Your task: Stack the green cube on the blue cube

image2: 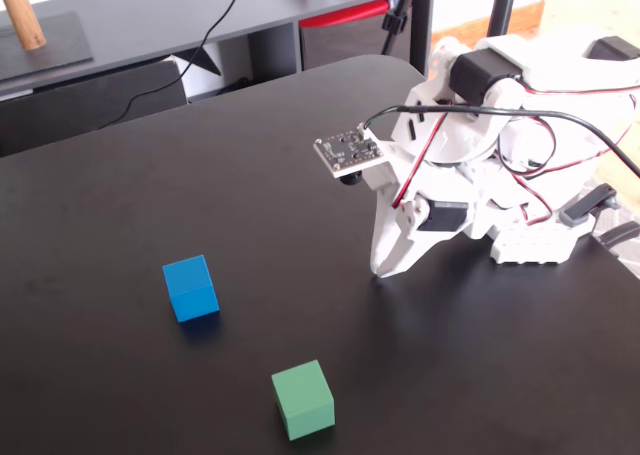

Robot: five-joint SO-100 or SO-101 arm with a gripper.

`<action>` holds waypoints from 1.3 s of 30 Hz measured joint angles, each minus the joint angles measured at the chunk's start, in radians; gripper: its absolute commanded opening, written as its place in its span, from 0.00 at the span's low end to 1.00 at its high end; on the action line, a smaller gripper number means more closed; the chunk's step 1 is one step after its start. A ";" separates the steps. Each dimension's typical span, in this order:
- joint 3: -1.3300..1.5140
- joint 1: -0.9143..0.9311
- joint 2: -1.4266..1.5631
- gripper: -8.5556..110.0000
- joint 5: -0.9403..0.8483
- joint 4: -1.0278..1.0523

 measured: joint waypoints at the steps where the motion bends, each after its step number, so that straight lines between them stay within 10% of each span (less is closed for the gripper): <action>1: 0.000 0.000 0.000 0.07 0.000 0.000; 39: -0.184 -0.049 -0.183 0.07 0.051 0.002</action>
